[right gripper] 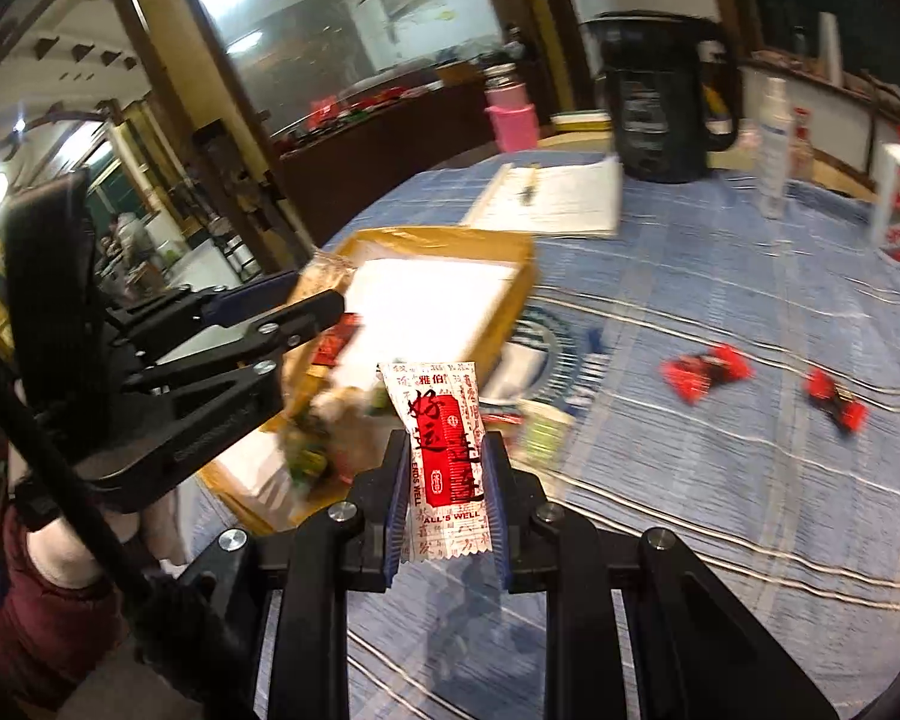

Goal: Organize snacks
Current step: 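Carry both packs over the white box and open both tools, then move both tools back toward the red candy wrappers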

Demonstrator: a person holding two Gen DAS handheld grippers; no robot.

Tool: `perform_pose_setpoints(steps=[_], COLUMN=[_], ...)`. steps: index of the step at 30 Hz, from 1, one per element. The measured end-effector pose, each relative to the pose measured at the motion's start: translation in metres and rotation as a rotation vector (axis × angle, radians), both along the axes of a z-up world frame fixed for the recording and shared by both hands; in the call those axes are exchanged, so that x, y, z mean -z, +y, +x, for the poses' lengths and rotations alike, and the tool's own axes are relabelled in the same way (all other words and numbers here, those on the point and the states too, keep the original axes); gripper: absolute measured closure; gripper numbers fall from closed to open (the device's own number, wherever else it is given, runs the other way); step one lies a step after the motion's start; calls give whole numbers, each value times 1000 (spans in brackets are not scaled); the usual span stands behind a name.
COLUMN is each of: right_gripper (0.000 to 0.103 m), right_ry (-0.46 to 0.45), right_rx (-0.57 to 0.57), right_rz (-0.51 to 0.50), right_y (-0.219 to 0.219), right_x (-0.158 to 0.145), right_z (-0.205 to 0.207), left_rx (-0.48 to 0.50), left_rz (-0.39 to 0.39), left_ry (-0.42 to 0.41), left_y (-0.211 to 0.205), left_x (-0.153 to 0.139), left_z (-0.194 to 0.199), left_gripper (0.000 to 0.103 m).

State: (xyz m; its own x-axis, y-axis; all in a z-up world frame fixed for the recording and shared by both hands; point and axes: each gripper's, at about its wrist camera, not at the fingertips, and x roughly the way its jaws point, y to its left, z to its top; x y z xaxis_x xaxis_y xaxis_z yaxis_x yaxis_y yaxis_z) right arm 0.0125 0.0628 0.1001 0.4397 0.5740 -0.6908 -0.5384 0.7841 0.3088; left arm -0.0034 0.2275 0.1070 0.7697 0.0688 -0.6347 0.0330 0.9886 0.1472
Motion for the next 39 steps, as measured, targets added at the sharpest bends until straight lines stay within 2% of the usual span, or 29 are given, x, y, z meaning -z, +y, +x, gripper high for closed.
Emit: perform_pose_setpoints(steps=[5,10,13,18,19,22,28,34,39], right_gripper=[81,81,81,77,77,71,69,69,69], right_ry=[27,59,80,85,82,88,78,54,80], right_rx=[-59,-71,-60,-50,-40,-18,36,167,300], right_rz=[-4,-39,-72,-94,-92,-57,28,48,72], right_y=[49,88,103,114,115,112,78,-1,-79], right_x=[5,20,32,41,41,39,22,11,20], right_z=[11,26,35,42,44,48,51,59,62], left_rx=[-84,-135,-144,-129,-125,-127,-90,25,129], left_rz=[-106,-249,-310,-353,-370,-413,-420,-444,-411], left_ry=[38,100,132,137,134,128,80,92,147], left_y=[59,101,114,120,121,125,112,67,14], left_x=[9,26,37,41,41,38,18,5,11], left_z=[14,35,44,48,48,48,31,22,26], left_gripper=[68,68,68,67,66,44,35,34,34])
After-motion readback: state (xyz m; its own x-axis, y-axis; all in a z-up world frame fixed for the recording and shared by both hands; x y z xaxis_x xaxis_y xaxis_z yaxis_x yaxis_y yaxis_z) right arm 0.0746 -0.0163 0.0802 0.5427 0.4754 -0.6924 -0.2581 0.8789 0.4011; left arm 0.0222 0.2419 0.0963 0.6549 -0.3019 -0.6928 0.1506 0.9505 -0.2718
